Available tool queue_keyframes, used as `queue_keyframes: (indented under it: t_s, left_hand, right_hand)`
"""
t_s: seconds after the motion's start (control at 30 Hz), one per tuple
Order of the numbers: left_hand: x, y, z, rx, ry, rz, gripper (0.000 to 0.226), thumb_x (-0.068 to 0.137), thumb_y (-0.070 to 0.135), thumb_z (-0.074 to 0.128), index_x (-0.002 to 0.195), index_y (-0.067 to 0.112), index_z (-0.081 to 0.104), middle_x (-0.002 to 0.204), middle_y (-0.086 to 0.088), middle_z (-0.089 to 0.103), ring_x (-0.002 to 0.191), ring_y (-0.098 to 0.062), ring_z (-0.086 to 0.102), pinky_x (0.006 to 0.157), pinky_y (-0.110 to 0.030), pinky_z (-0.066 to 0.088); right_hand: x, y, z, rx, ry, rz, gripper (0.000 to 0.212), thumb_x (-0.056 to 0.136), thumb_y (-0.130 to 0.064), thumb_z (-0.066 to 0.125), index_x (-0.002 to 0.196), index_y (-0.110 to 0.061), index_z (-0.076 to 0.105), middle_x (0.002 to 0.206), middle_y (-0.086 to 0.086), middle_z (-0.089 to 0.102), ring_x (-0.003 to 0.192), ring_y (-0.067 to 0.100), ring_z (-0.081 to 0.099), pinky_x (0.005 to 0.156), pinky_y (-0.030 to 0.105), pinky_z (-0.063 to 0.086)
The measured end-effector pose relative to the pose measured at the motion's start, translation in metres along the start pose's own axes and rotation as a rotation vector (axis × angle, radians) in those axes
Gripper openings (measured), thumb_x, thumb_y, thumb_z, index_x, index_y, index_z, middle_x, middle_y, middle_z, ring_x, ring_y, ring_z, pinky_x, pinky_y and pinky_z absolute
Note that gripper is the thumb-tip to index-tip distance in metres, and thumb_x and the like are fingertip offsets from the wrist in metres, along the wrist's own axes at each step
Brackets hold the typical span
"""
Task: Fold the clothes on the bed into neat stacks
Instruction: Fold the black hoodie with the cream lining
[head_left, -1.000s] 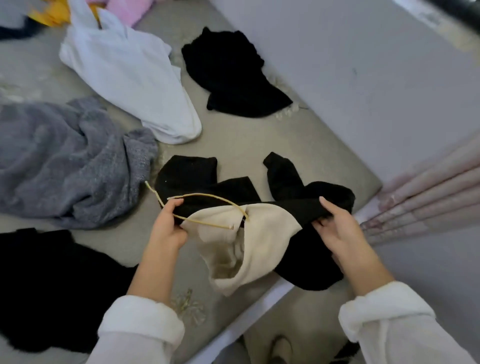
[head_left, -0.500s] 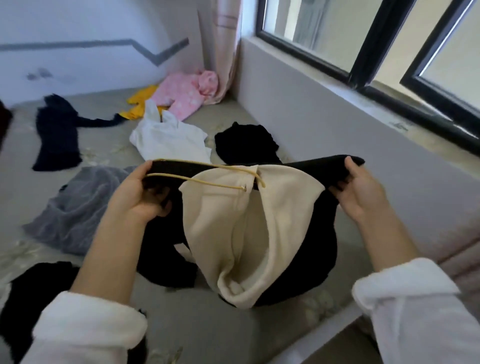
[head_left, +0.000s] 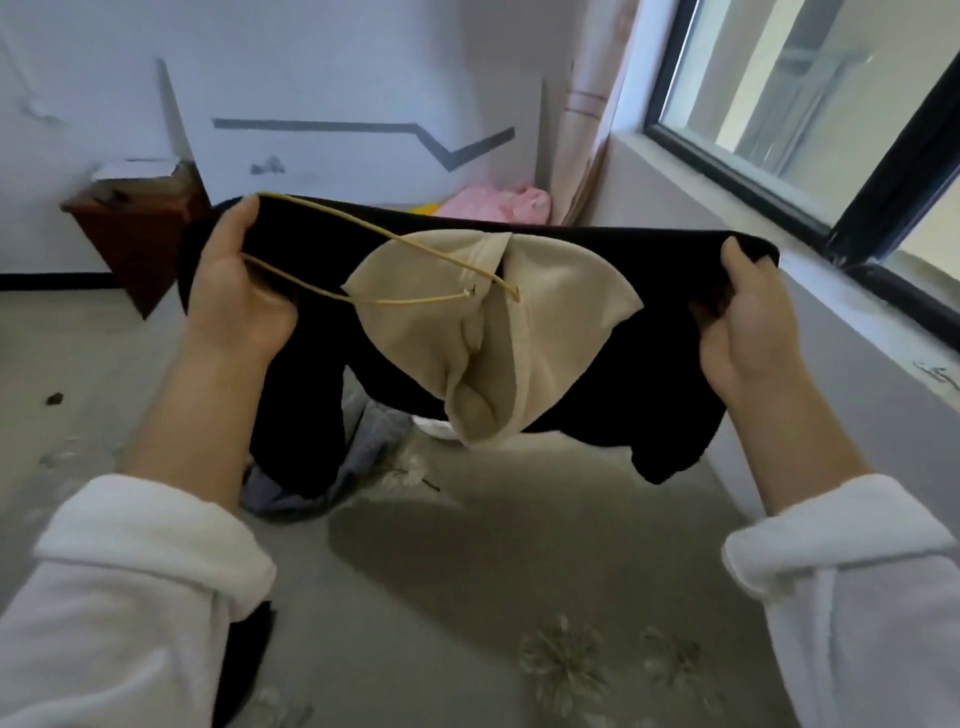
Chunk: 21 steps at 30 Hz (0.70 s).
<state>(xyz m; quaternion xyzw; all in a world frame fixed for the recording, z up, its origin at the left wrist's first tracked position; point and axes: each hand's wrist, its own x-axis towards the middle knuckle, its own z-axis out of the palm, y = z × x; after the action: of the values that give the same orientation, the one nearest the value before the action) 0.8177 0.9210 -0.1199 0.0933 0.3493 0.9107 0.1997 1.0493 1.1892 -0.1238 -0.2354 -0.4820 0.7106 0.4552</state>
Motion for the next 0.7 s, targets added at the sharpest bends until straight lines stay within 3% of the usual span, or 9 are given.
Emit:
queue_keyframes:
  t_s: [0.07,0.13,0.23,0.33,0.4,0.47,0.53,0.6,0.7]
  left_hand:
    - [-0.022,-0.011,-0.014,0.038,0.0,0.032,0.02,0.093,0.023,0.052,0.094,0.012,0.069,0.102,-0.005,0.07,0.103,-0.02,0.065,0.096,-0.032,0.05]
    - [-0.044,-0.027,-0.039,0.106,0.045,0.031,0.02,0.094,0.023,0.049,0.104,0.012,0.063,0.102,-0.003,0.067,0.104,-0.018,0.063,0.096,-0.03,0.049]
    - [-0.082,-0.059,-0.091,0.216,0.153,-0.006,0.021,0.093,0.018,0.048,0.106,0.012,0.063,0.101,-0.001,0.065,0.103,-0.017,0.062,0.097,-0.027,0.048]
    - [-0.12,-0.098,-0.147,0.355,0.383,-0.157,0.027,0.088,0.014,0.052,0.069,0.022,0.07,0.069,0.007,0.064,0.07,-0.009,0.063,0.079,-0.024,0.045]
    - [-0.143,-0.131,-0.186,0.479,0.548,-0.302,0.023,0.086,0.016,0.057,0.066,0.023,0.067,0.062,0.008,0.06,0.062,-0.007,0.057,0.076,-0.026,0.037]
    - [-0.166,-0.163,-0.22,0.571,0.674,-0.499,0.015,0.088,0.022,0.06,0.073,0.022,0.064,0.058,0.006,0.059,0.055,-0.006,0.057,0.065,-0.023,0.042]
    - [-0.191,-0.194,-0.248,0.566,0.755,-0.701,0.012,0.091,0.026,0.057,0.081,0.021,0.062,0.069,0.002,0.059,0.064,-0.01,0.055,0.06,-0.025,0.042]
    - [-0.21,-0.221,-0.27,0.513,0.777,-0.846,0.016,0.097,0.027,0.049,0.099,0.017,0.061,0.09,-0.004,0.058,0.08,-0.016,0.052,0.067,-0.027,0.038]
    - [-0.231,-0.255,-0.29,0.498,0.765,-0.969,0.037,0.101,0.024,0.042,0.131,0.005,0.05,0.122,-0.011,0.058,0.115,-0.027,0.053,0.095,-0.032,0.039]
  right_hand:
    - [-0.013,0.009,-0.015,-0.005,-0.009,0.011,0.011,0.099,-0.019,0.049,0.095,-0.018,0.06,0.093,-0.001,0.063,0.091,0.014,0.062,0.088,0.028,0.052]
    - [-0.027,0.025,-0.036,-0.018,-0.01,0.039,0.012,0.098,-0.017,0.049,0.094,-0.016,0.06,0.093,0.0,0.063,0.093,0.015,0.061,0.091,0.031,0.05]
    - [-0.046,0.064,-0.076,-0.096,0.021,0.137,0.023,0.099,-0.015,0.048,0.116,-0.006,0.06,0.114,0.008,0.064,0.109,0.019,0.061,0.098,0.033,0.047]
    - [-0.071,0.114,-0.121,-0.188,0.109,0.297,0.035,0.096,-0.015,0.051,0.13,-0.006,0.055,0.132,0.008,0.058,0.122,0.021,0.054,0.103,0.036,0.044]
    - [-0.089,0.153,-0.15,-0.29,0.165,0.436,0.039,0.093,-0.017,0.057,0.131,-0.012,0.056,0.136,0.002,0.056,0.126,0.019,0.05,0.105,0.035,0.041]
    - [-0.107,0.193,-0.177,-0.396,0.211,0.608,0.042,0.091,-0.02,0.06,0.132,-0.014,0.056,0.139,0.002,0.052,0.129,0.022,0.046,0.109,0.041,0.036]
    - [-0.125,0.229,-0.197,-0.426,0.256,0.792,0.042,0.093,-0.022,0.058,0.134,-0.014,0.054,0.138,0.006,0.053,0.126,0.025,0.048,0.103,0.04,0.041]
    - [-0.144,0.259,-0.211,-0.402,0.297,0.938,0.046,0.098,-0.02,0.05,0.142,-0.013,0.042,0.137,0.012,0.053,0.123,0.029,0.051,0.096,0.038,0.043]
    - [-0.173,0.29,-0.224,-0.443,0.327,1.03,0.046,0.103,-0.022,0.042,0.148,-0.014,0.032,0.134,0.016,0.054,0.119,0.033,0.054,0.1,0.043,0.043]
